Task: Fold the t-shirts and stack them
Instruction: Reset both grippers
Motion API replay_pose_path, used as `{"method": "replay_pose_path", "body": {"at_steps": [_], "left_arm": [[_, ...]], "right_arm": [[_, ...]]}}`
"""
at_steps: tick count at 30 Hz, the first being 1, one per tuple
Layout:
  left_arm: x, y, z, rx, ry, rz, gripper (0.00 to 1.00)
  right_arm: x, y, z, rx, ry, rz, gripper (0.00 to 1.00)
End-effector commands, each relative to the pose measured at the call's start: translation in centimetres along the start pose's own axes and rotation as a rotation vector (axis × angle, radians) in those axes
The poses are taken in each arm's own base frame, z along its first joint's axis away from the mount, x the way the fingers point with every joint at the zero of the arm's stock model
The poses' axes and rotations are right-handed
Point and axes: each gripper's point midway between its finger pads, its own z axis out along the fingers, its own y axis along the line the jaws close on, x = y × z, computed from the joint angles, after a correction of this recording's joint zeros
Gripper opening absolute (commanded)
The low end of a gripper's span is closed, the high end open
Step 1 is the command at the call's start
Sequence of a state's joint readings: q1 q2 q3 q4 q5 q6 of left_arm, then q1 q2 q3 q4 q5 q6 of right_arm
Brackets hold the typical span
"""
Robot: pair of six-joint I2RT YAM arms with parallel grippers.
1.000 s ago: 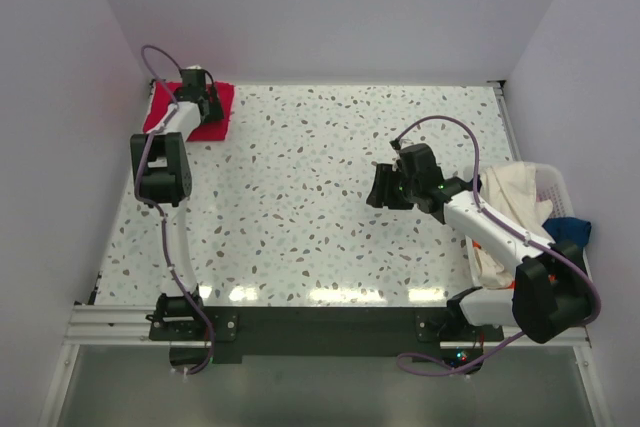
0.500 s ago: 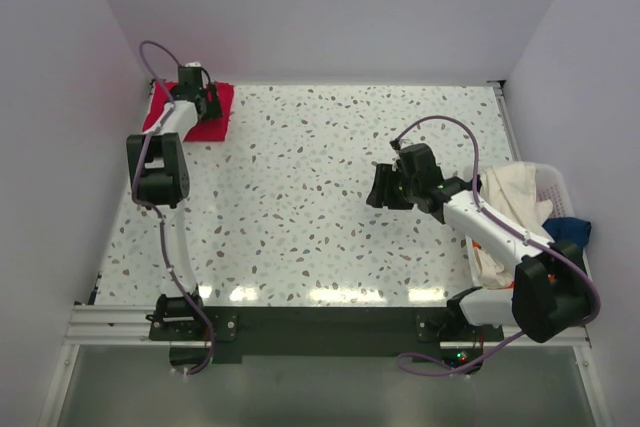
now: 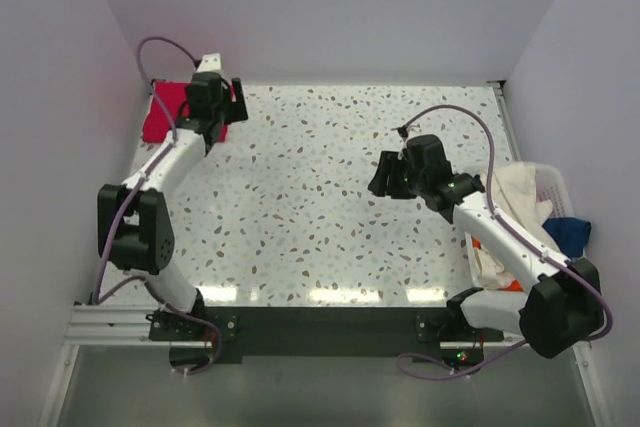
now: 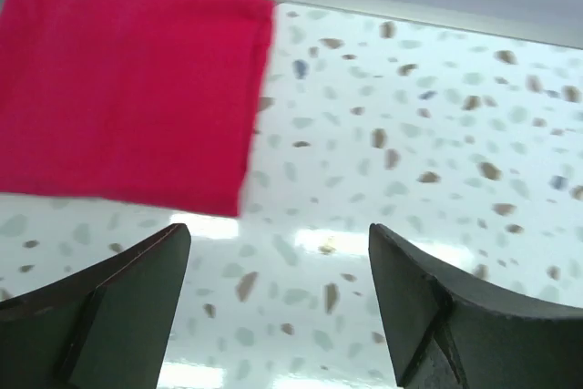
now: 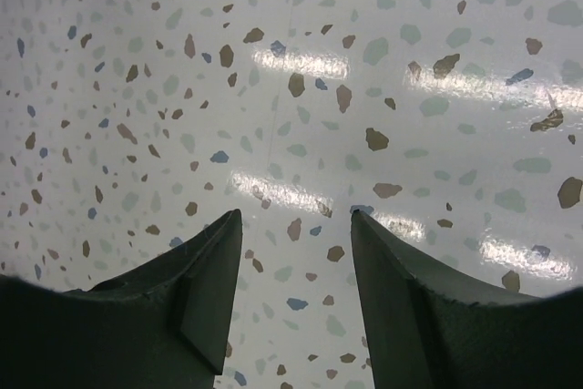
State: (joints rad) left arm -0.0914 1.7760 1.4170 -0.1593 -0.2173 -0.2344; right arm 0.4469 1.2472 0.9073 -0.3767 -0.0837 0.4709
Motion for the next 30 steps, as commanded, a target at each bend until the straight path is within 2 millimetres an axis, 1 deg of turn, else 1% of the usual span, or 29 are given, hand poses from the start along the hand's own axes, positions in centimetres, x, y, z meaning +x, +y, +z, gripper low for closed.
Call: {"method": "replay_pose_path", "body": {"at_steps": [1,2,3,4,5,6,7,8,9,10,11,12,13,14,16,19,23,24,25,28,30], "left_arm": [[3.2,-5.6,-5.1,0.122,-0.04,-0.042,0.84],[3.0,-6.8,-7.4,0.156,-0.072,-0.044,0.84],[4.1,-7.8,-8.6,0.176,-0.069,-0.032,0.84],[7.1,-9.6,-10.2,0.197,-0.036,0.015,0.84],[7.2,-10.4,-12.1,0.221,-0.059,0.007,0.84],[8.2,-11.2,-13.1,0.246,-0.056,0.016,0.84],[11.1,-12.6,-14.5,0.291,-0.015,0.032,0.84],[11.3,-13.0,-15.8,0.318,-0.023,0.022,0.84],[12.8,-14.6,-17.3,0.372,-0.007,0.042,0.84],[13.7,-15.2,-18.3,0.407,-0.009,0.027,0.84],[14.6,-15.8,-19.1,0.428,0.001,0.04,0.84],[15.8,-17.0,-20.6,0.467,0.014,0.066,0.84],[16.2,-17.3,-21.0,0.471,0.015,0.064,0.84],[16.3,-17.7,-21.8,0.496,0.016,0.061,0.84],[16.9,-18.5,-23.0,0.556,0.032,0.068,0.84],[16.2,-19.0,-24.2,0.614,0.026,0.054,0.85],[14.5,-19.8,-25.6,0.679,-0.004,0.063,0.85],[15.2,-19.7,-25.8,0.687,0.029,0.087,0.85],[14.8,-20.0,-26.1,0.701,0.028,0.088,0.85],[14.4,-20.1,-26.7,0.723,0.025,0.096,0.85],[13.5,-19.9,-27.2,0.73,0.0,0.086,0.86]], "right_arm": [[-2.7,0.8,-2.6,0.005,-0.096,-0.006,0.55],[-2.6,0.7,-2.9,0.008,-0.095,-0.008,0.56],[-2.6,0.6,-3.3,0.01,-0.103,-0.007,0.56],[-2.6,0.5,-3.7,0.012,-0.114,-0.009,0.56],[-2.5,0.2,-4.0,0.026,-0.12,-0.013,0.56],[-2.3,0.1,-4.3,0.028,-0.116,-0.016,0.56],[-2.5,-0.2,-5.0,0.042,-0.137,-0.02,0.56],[-2.4,-0.5,-5.3,0.054,-0.147,-0.022,0.56],[-2.0,-0.7,-5.4,0.054,-0.145,-0.029,0.56],[-2.2,-0.6,-6.1,0.047,-0.167,-0.036,0.56],[-2.2,-0.8,-6.3,0.05,-0.177,-0.034,0.56],[-1.8,-1.3,-6.3,0.068,-0.179,-0.03,0.56],[-1.9,-1.3,-6.5,0.069,-0.189,-0.024,0.56],[-2.0,-1.5,-6.8,0.072,-0.202,-0.022,0.57],[-1.8,-1.7,-6.9,0.084,-0.209,-0.016,0.57],[-2.0,-2.0,-7.0,0.1,-0.22,-0.005,0.57],[-2.1,-2.2,-6.9,0.116,-0.222,0.008,0.56],[-2.1,-2.3,-6.9,0.117,-0.225,0.01,0.55],[-2.1,-2.3,-6.9,0.122,-0.224,0.008,0.55],[-2.6,-2.4,-7.2,0.129,-0.245,0.018,0.55],[-3.0,-2.1,-7.4,0.119,-0.26,0.018,0.56]]}}
